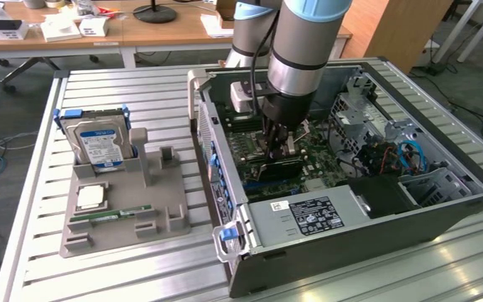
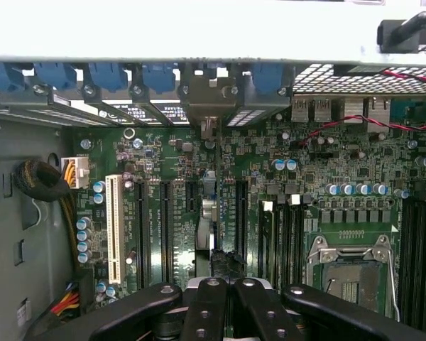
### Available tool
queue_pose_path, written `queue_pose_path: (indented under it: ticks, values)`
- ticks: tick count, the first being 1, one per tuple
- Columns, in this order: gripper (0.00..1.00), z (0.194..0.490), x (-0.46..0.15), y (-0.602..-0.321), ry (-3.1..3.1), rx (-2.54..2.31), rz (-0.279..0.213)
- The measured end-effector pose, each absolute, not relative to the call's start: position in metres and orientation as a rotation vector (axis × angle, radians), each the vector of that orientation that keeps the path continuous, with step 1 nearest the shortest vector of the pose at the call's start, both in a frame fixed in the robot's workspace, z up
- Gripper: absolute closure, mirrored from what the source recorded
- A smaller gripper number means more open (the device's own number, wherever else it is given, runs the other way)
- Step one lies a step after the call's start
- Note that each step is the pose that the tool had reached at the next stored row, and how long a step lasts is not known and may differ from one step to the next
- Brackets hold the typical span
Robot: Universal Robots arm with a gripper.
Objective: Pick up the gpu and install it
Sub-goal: 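Press down on the gpu until it lock into place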
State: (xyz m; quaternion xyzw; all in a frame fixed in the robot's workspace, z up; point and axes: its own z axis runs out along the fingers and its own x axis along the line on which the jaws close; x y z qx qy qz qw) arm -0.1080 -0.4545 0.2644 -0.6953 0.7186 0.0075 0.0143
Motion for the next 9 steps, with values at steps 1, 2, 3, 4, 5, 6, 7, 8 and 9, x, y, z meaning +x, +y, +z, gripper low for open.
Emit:
queue_pose_path:
  ticks: [1, 2, 3, 4, 5, 6, 7, 8, 9]
  values:
    - [0.89, 0.264, -0.108, -0.4545, 2.237, -2.165, 0.023]
    - [0.89, 0.2636, -0.108, -0.4544, 2.236, -2.164, 0.024]
    - [0.89, 0.2637, -0.108, -0.4544, 2.237, -2.164, 0.024]
    - [0.89, 0.2637, -0.108, -0.4544, 2.237, -2.164, 0.024]
    - [0.89, 0.2637, -0.108, -0.4544, 2.237, -2.164, 0.024]
    - [0.89, 0.2639, -0.108, -0.4545, 2.237, -2.164, 0.023]
    - [0.89, 0.2639, -0.108, -0.4545, 2.237, -2.164, 0.023]
    - [0.89, 0.2639, -0.1081, -0.4545, 2.237, -2.164, 0.023]
    - [0.89, 0.2639, -0.1081, -0.4545, 2.237, -2.164, 0.023]
